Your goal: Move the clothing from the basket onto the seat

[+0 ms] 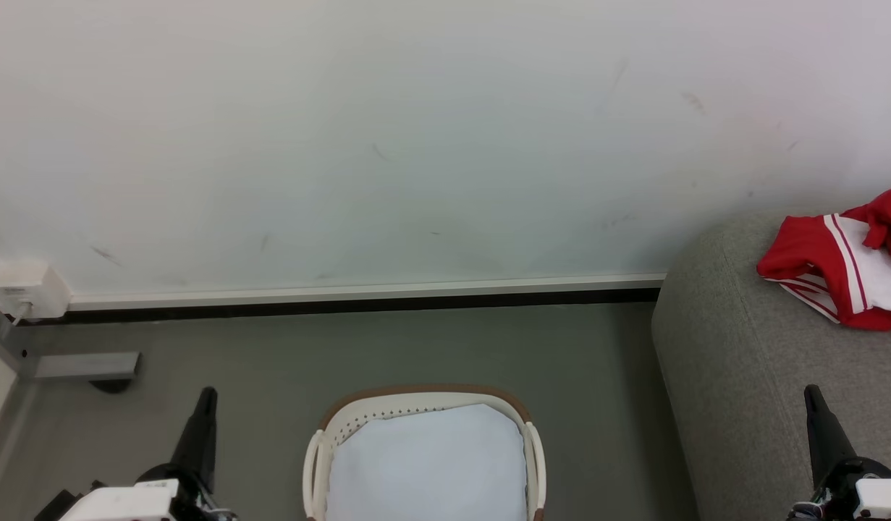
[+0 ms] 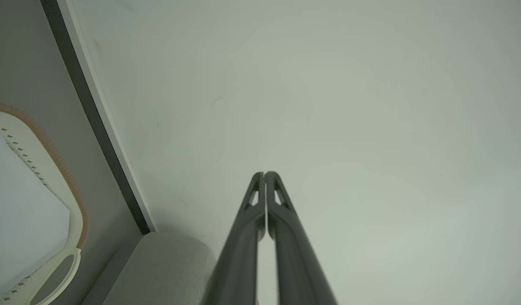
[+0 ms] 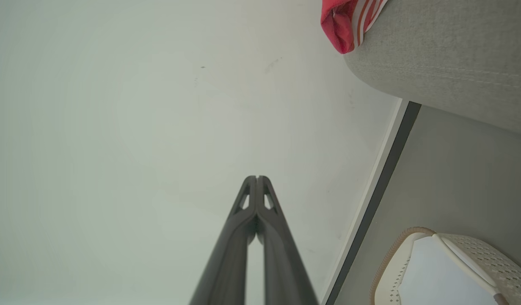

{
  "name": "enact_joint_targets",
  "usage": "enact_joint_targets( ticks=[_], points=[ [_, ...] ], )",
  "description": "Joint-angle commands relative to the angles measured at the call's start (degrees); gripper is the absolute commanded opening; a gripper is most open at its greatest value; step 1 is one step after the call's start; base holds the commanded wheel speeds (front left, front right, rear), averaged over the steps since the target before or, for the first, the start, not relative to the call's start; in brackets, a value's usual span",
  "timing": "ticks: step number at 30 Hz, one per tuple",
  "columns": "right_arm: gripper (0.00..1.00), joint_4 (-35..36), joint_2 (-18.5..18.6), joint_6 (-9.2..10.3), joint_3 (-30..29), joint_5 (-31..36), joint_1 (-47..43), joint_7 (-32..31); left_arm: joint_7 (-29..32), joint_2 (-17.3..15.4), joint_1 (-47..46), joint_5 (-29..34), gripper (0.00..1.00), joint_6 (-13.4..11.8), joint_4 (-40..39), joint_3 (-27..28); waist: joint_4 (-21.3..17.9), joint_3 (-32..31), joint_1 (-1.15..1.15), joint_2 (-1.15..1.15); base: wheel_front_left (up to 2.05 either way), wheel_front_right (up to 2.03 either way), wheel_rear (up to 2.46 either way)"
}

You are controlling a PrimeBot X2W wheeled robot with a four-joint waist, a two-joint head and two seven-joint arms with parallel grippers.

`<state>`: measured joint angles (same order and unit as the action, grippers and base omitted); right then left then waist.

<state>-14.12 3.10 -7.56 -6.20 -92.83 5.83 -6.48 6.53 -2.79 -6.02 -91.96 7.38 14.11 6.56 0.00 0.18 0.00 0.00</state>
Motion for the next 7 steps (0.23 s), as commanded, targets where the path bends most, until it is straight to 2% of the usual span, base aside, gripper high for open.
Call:
enact_joint_targets(
  ticks=[1, 7],
  points=[
    [0.0, 0.2, 0.0, 0.13, -0.3, 0.4, 0.8, 0.0, 0.2, -0.1, -0.5, -0.8, 0.0, 0.2, -0.2, 0.1, 0.0, 0.0, 0.0, 0.0, 0.0, 0.0, 0.0],
    [0.0, 0.2, 0.0, 0.13, -0.3, 0.5, 0.8, 0.0, 0.2, -0.1, -0.5, -0.8, 0.0, 0.2, -0.2, 0.1, 0.0, 0.0, 0.0, 0.0, 0.0, 0.0, 0.0]
  ],
)
